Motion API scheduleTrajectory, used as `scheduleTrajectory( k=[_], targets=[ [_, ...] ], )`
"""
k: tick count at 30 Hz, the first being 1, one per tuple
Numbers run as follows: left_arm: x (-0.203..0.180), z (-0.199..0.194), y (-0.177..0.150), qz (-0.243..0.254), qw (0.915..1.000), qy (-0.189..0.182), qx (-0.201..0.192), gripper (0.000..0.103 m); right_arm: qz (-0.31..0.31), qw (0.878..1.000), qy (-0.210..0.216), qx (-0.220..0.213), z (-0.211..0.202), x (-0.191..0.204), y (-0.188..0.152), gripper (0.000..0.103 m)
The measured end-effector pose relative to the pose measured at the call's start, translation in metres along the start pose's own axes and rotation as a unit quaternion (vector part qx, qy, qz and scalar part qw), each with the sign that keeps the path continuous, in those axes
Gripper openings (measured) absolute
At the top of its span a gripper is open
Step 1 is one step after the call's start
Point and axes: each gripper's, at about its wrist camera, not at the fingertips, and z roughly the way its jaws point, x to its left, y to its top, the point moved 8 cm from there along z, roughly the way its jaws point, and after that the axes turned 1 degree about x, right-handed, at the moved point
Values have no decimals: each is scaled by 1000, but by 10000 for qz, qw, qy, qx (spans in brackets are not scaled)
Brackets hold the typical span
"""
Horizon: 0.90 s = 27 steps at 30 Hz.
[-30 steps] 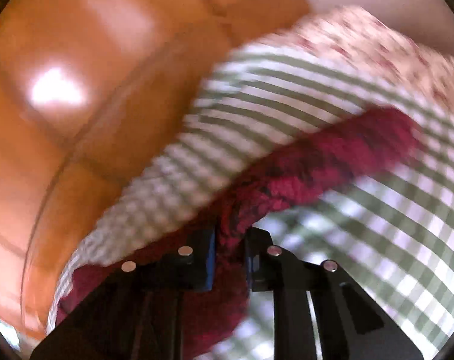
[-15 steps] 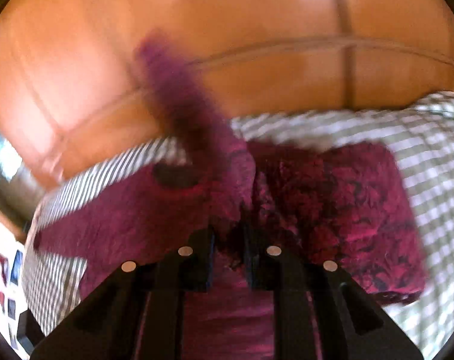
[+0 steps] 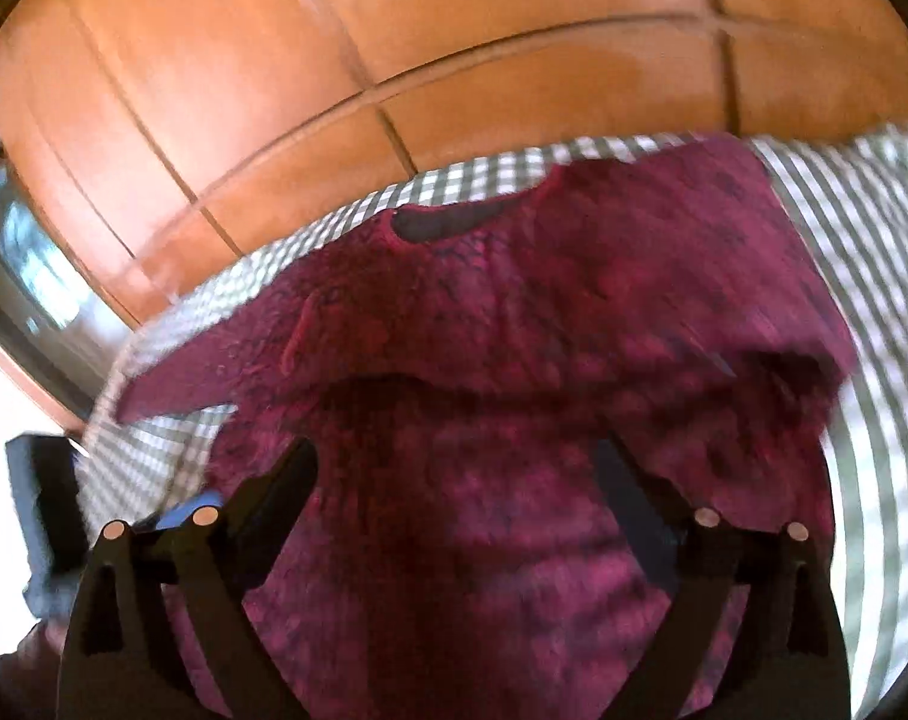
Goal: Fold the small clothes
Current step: 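Grasp the sleeve cuff with the left tool and fold it over the body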
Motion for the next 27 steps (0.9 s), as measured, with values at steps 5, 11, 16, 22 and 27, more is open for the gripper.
scheduleTrajectory(
  k=[5, 11, 16, 22, 27],
  targets=[
    [-2, 26, 43, -374, 9993, -16, 28, 90, 1110, 9912, 446, -569, -34, -42, 8, 99],
    [-3, 70, 69, -708, 9967, -8, 385, 56, 2039, 9709, 794, -975, -29, -78, 27, 101],
    [2, 65, 81, -700, 9973, 176, 156, 10, 2499, 9589, 794, -1079, -17, -101, 44, 101],
    [37, 27, 87, -666, 9947, 724, -283, 9, 2467, 9610, 737, -1008, -5, -105, 46, 101],
    [48, 40, 70, -402, 9934, 1075, 29, 9, 2127, 9738, 328, -728, 0, -98, 35, 100]
  ],
)
